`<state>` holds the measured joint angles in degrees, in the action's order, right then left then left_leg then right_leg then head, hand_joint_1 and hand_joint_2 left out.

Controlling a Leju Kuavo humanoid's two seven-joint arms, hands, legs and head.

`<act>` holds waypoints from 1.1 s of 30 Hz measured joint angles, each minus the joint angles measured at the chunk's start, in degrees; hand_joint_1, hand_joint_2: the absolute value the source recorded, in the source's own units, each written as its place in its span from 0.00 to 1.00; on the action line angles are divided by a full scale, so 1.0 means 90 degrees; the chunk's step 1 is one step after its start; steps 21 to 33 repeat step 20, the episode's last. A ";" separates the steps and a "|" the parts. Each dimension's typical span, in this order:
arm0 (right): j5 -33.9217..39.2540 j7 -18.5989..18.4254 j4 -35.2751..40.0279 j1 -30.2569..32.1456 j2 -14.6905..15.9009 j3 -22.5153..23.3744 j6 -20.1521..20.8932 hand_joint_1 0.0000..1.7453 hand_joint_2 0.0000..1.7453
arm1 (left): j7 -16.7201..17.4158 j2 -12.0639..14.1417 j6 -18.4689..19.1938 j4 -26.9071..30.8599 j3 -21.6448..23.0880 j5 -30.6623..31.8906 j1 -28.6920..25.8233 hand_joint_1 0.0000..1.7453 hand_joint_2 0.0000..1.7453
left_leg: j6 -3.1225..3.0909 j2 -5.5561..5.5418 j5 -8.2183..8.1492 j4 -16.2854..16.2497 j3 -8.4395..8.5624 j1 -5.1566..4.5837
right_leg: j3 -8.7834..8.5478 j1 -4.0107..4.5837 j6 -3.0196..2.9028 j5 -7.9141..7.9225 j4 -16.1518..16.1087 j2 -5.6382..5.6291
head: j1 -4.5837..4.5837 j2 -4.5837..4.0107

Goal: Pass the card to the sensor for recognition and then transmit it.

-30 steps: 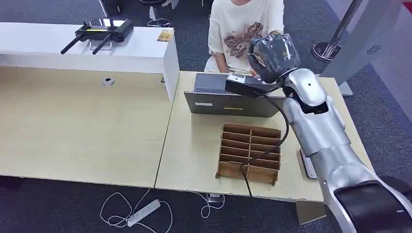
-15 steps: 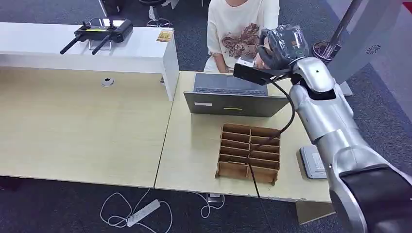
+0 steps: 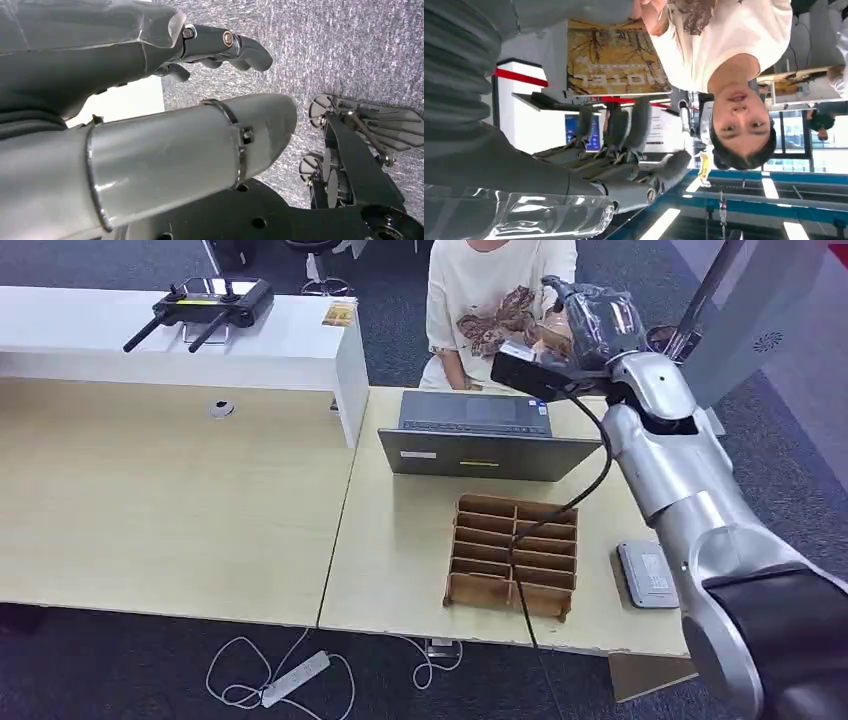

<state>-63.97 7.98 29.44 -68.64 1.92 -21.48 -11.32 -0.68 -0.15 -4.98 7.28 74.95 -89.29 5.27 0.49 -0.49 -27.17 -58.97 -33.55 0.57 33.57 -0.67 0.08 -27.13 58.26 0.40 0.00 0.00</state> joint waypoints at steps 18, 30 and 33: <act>0.4977 0.1965 0.0955 0.0732 0.0304 0.2222 0.1761 0.00 1.00 | -0.0046 -0.0032 -0.0114 0.0000 0.0109 -0.0080 -0.0006 0.00 0.00 | -0.0001 -0.0003 -0.0001 -0.0002 0.0000 0.0000 | -0.0001 0.0000 0.0000 0.0000 -0.0004 0.0003 | 0.0000 0.0000; 0.5564 0.1972 0.1407 0.1103 0.0432 0.2234 0.1962 0.00 1.00 | -0.0053 -0.0036 -0.0124 0.0000 0.0104 -0.0080 -0.0008 0.00 0.00 | -0.0001 -0.0005 -0.0002 -0.0002 0.0000 0.0001 | -0.0003 0.0002 0.0000 0.0000 -0.0007 0.0006 | 0.0005 0.0000; 0.5564 0.1972 0.1407 0.1103 0.0432 0.2234 0.1962 0.00 1.00 | -0.0053 -0.0036 -0.0124 0.0000 0.0104 -0.0080 -0.0008 0.00 0.00 | -0.0001 -0.0005 -0.0002 -0.0002 0.0000 0.0001 | -0.0003 0.0002 0.0000 0.0000 -0.0007 0.0006 | 0.0005 0.0000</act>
